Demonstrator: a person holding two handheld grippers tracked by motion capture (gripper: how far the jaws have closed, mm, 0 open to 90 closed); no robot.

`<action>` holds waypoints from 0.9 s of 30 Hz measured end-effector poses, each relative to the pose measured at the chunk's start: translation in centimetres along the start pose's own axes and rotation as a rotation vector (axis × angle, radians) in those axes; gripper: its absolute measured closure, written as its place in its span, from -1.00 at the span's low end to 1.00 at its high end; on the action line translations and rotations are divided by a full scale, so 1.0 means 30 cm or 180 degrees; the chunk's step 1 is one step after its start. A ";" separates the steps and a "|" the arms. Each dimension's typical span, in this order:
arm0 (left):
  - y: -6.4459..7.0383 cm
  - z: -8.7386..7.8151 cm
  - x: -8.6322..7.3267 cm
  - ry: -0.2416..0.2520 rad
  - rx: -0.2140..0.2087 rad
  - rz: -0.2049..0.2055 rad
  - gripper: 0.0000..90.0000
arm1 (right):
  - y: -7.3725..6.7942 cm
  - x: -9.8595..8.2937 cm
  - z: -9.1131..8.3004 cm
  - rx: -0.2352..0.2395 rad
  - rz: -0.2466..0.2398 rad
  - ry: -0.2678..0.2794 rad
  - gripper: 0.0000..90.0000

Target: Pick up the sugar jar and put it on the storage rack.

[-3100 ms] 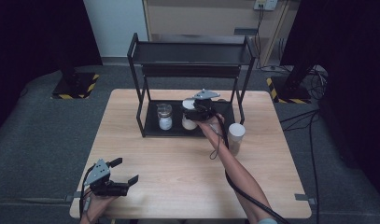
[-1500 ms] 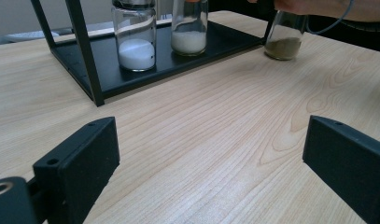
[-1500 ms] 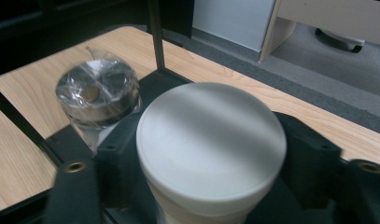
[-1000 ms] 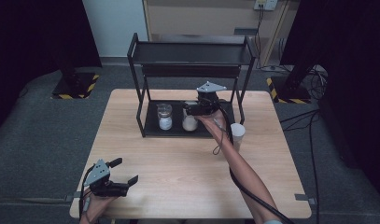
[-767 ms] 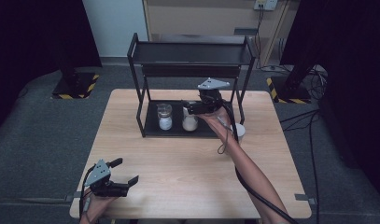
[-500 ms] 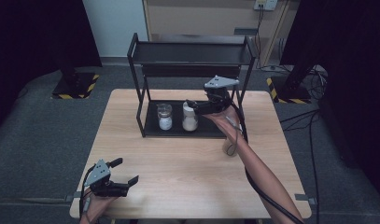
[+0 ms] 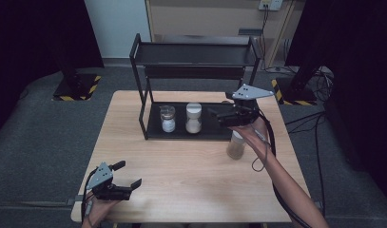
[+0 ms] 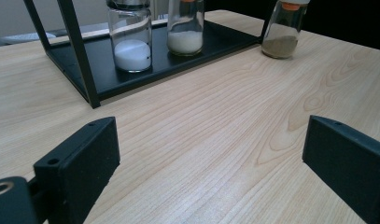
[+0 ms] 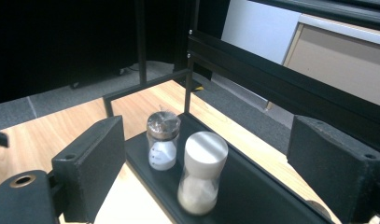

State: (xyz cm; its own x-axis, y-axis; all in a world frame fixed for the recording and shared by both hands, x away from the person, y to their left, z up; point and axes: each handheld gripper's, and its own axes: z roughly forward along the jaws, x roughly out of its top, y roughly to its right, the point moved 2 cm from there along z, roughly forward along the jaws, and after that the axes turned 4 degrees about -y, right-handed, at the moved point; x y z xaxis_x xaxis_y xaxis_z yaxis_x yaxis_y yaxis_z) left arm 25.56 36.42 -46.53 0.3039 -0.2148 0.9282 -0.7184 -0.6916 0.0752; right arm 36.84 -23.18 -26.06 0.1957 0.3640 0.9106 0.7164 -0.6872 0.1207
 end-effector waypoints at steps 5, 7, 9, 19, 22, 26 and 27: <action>0.001 0.000 -0.001 0.0009 0.0003 0.0001 -0.94 | -0.010 -0.044 -0.070 -0.0001 0.0021 0.0038 -0.74; 0.001 -0.001 -0.001 0.0012 0.0006 -0.0001 -0.94 | -0.015 -0.062 -0.098 -0.0018 0.0029 0.0058 -0.74; 0.001 -0.002 -0.001 0.0017 0.0005 -0.0001 -0.94 | -0.018 -0.080 -0.129 -0.0026 0.0056 0.0085 -0.74; 0.002 -0.003 -0.001 0.0023 0.0007 0.0000 -0.95 | -0.043 -0.186 -0.258 -0.0092 0.0109 0.0095 -0.74; 0.002 -0.003 -0.001 0.0027 0.0002 0.0004 -0.95 | -0.048 -0.220 -0.286 -0.0103 0.0146 0.0069 -0.75; 0.002 -0.002 -0.002 0.0032 -0.0003 0.0001 -0.95 | -0.059 -0.262 -0.324 -0.0120 0.0186 0.0064 -0.75; 0.002 -0.003 -0.002 0.0034 -0.0004 0.0001 -0.95 | -0.061 -0.273 -0.333 -0.0121 0.0202 0.0066 -0.75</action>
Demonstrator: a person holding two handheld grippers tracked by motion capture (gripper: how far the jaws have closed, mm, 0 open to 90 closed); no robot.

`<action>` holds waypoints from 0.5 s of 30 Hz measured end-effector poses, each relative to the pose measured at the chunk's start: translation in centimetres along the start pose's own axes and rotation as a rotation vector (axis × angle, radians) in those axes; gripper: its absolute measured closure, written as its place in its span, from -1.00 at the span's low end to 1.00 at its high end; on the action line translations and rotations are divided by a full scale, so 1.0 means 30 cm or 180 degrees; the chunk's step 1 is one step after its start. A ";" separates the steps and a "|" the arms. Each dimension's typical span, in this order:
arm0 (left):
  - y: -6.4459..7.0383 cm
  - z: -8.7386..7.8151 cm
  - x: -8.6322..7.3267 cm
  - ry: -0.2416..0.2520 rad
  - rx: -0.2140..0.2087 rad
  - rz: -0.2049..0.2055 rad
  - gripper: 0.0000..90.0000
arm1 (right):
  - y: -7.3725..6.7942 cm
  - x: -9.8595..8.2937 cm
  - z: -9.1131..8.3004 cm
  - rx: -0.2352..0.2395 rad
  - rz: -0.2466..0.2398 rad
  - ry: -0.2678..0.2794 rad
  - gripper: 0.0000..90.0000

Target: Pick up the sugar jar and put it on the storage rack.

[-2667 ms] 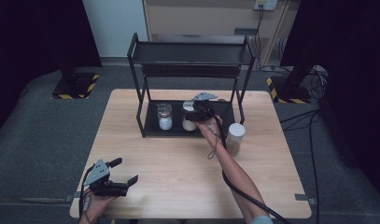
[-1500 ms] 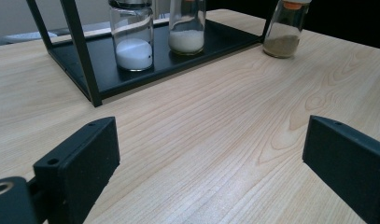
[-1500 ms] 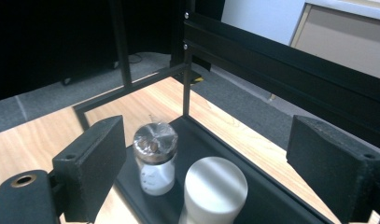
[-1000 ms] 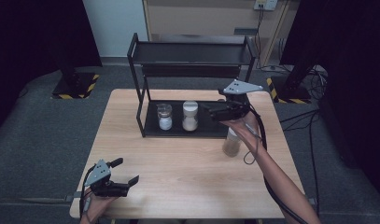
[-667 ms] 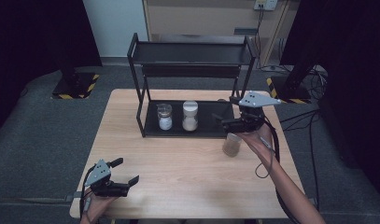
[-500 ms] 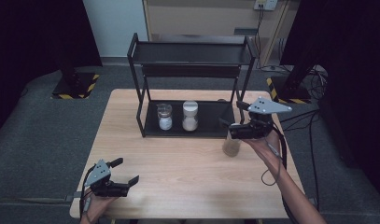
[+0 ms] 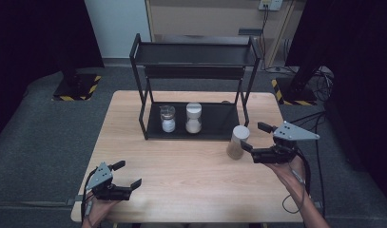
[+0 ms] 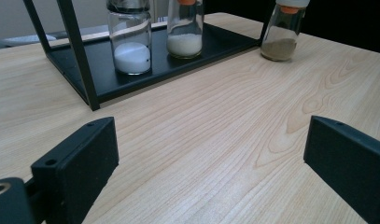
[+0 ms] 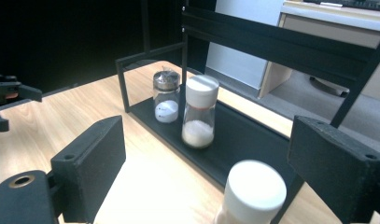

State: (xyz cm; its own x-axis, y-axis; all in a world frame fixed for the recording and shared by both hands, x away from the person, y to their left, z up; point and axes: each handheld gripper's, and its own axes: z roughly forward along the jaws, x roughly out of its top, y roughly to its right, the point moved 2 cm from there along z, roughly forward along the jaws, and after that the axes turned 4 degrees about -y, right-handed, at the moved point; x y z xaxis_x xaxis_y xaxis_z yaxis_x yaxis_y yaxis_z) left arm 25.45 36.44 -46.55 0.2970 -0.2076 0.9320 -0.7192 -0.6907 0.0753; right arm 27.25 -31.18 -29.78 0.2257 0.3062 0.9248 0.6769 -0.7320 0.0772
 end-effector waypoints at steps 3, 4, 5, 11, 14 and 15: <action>0.001 -0.001 0.000 0.0002 0.0000 -0.0001 -0.96 | -0.007 -0.037 -0.024 -0.0018 0.0043 0.0010 -0.75; 0.001 -0.001 0.001 0.0000 0.0001 -0.0002 -0.96 | -0.009 -0.043 -0.028 -0.0026 0.0039 -0.0005 -0.75; 0.001 0.000 0.001 -0.0001 0.0004 -0.0003 -0.96 | -0.015 -0.055 -0.035 -0.0062 0.0027 -0.0024 -0.75; -0.001 0.000 0.000 0.0008 -0.0029 0.0002 -0.96 | -0.037 -0.116 -0.066 -0.0194 0.0034 -0.0054 -0.75; -0.001 0.000 0.000 0.0008 -0.0037 0.0002 -0.97 | -0.042 -0.144 -0.080 -0.0242 0.0079 -0.0063 -0.75; -0.002 -0.001 -0.002 0.0017 -0.0042 -0.0001 -0.97 | -0.041 -0.155 -0.084 -0.0246 0.0105 -0.0060 -0.75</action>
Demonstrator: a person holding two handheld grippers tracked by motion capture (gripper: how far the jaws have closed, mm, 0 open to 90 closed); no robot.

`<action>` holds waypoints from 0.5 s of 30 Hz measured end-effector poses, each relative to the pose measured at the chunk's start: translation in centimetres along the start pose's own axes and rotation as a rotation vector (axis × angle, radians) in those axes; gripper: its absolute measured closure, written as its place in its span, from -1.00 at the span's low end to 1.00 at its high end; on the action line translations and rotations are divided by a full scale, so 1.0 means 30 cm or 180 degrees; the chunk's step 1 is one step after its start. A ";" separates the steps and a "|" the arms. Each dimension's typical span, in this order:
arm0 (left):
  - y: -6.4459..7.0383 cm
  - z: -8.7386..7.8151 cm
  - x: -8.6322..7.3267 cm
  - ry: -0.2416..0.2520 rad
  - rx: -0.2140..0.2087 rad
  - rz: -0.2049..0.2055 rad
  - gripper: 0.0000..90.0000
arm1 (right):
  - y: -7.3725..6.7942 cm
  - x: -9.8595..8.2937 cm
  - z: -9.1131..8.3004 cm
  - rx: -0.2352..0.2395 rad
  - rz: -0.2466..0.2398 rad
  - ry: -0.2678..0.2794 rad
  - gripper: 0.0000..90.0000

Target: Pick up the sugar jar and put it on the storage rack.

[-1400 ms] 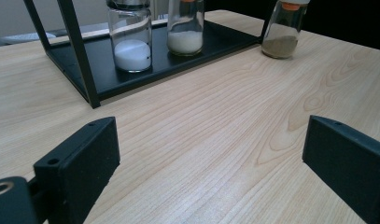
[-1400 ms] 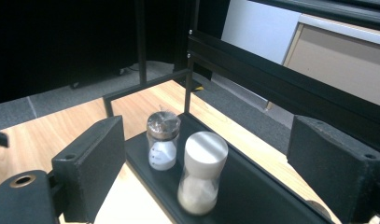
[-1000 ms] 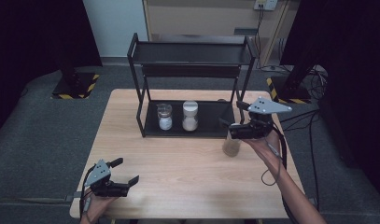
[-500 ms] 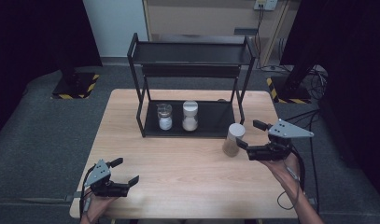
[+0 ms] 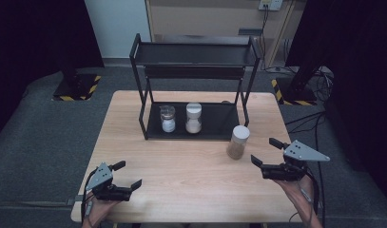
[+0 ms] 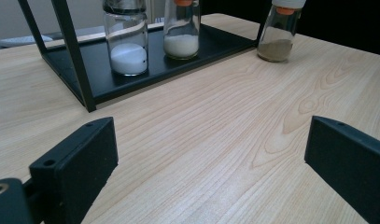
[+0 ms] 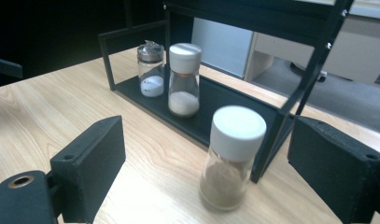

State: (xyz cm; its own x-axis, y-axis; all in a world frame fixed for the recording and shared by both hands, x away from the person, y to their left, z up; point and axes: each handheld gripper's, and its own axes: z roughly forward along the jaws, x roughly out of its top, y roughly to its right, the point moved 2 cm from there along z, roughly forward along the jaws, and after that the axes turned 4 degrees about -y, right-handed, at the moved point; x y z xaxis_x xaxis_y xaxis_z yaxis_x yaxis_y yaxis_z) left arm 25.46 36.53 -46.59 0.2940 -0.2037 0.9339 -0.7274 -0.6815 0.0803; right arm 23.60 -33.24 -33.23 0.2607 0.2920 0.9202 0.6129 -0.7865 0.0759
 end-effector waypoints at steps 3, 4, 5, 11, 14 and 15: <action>-0.001 -0.001 -0.001 0.0006 -0.0002 -0.0006 -0.97 | -0.003 -0.029 -0.013 -0.0042 0.0052 -0.0018 -0.75; -0.001 0.000 -0.001 0.0004 0.0001 -0.0005 -0.97 | -0.004 -0.042 -0.018 -0.0048 0.0068 -0.0022 -0.75; -0.002 0.000 -0.001 0.0009 -0.0010 -0.0004 -0.97 | -0.008 -0.050 -0.022 -0.0064 0.0072 -0.0036 -0.75; 0.000 0.001 0.000 0.0009 -0.0028 0.0018 -0.97 | -0.016 -0.115 -0.041 -0.0105 0.0168 -0.0044 -0.75; -0.001 0.002 0.000 0.0003 -0.0036 0.0013 -0.98 | -0.015 -0.150 -0.043 -0.0119 0.0232 -0.0076 -0.76; -0.001 0.002 0.000 0.0003 -0.0036 0.0013 -0.98 | -0.014 -0.159 -0.043 -0.0119 0.0248 -0.0085 -0.76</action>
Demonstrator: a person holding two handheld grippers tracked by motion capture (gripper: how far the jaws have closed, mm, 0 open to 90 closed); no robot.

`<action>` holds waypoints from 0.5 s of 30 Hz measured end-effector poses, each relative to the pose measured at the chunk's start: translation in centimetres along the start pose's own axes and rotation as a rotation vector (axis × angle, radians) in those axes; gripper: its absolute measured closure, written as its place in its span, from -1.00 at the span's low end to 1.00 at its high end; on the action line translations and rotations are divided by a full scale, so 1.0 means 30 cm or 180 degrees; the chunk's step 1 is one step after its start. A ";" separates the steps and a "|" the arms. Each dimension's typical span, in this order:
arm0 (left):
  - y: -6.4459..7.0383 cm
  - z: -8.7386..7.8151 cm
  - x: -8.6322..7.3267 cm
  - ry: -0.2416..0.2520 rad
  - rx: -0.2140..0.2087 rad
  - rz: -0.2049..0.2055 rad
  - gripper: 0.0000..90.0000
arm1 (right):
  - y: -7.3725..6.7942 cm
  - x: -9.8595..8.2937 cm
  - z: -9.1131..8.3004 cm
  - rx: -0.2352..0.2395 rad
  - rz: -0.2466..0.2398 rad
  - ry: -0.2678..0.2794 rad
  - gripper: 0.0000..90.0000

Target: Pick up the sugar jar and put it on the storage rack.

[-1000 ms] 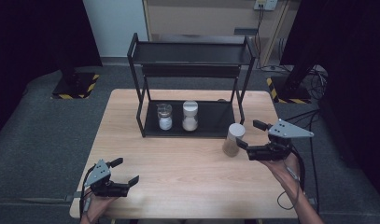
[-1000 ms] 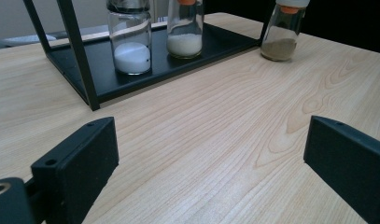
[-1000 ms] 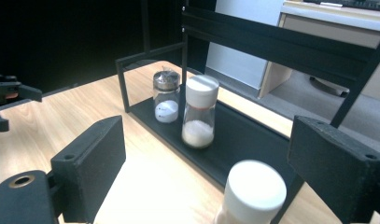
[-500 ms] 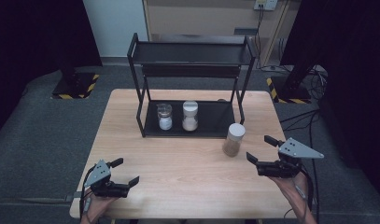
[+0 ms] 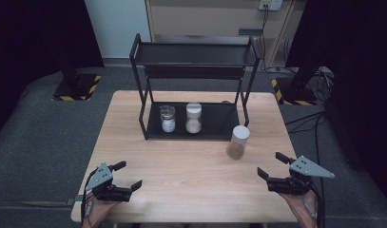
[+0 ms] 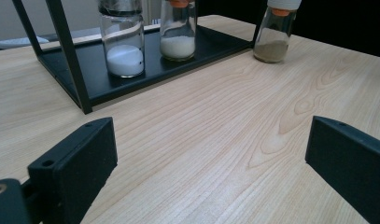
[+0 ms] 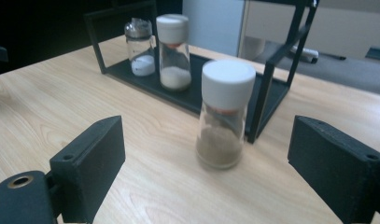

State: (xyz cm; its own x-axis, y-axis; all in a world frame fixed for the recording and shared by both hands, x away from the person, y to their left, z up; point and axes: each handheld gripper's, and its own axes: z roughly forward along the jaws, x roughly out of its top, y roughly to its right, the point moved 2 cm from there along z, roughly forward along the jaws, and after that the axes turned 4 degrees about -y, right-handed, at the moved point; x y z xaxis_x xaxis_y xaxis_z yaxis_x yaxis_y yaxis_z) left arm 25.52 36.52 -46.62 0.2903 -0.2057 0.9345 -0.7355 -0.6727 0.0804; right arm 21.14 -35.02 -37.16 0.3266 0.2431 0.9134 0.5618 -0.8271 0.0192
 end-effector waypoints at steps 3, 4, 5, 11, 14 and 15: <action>0.000 0.001 0.000 -0.0007 -0.0001 -0.0001 -0.98 | 0.004 -0.023 0.000 -0.0010 0.0043 -0.0010 -0.76; 0.000 0.001 0.000 -0.0007 -0.0002 -0.0002 -0.98 | 0.005 -0.032 0.001 -0.0011 0.0061 -0.0009 -0.76; 0.000 0.001 0.001 -0.0008 -0.0002 0.0000 -0.98 | 0.005 -0.039 0.002 -0.0017 0.0072 -0.0018 -0.76; 0.000 0.002 0.001 -0.0014 0.0002 -0.0011 -0.98 | 0.002 -0.076 0.014 -0.0034 0.0145 -0.0088 -0.76; -0.002 0.002 0.001 -0.0016 -0.0006 -0.0004 -0.98 | -0.003 -0.090 0.015 -0.0044 0.0154 -0.0095 -0.76; -0.002 0.002 0.001 -0.0017 -0.0008 -0.0005 -0.98 | -0.006 -0.098 0.014 -0.0057 0.0160 -0.0086 -0.76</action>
State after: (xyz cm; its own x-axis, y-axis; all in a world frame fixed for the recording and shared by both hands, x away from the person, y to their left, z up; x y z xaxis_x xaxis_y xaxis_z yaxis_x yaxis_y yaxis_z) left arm 25.61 36.49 -46.61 0.2947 -0.2086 0.9325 -0.7366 -0.6713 0.0826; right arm 20.38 -35.37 -40.01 0.3746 0.2146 0.9020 0.5306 -0.8474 -0.0188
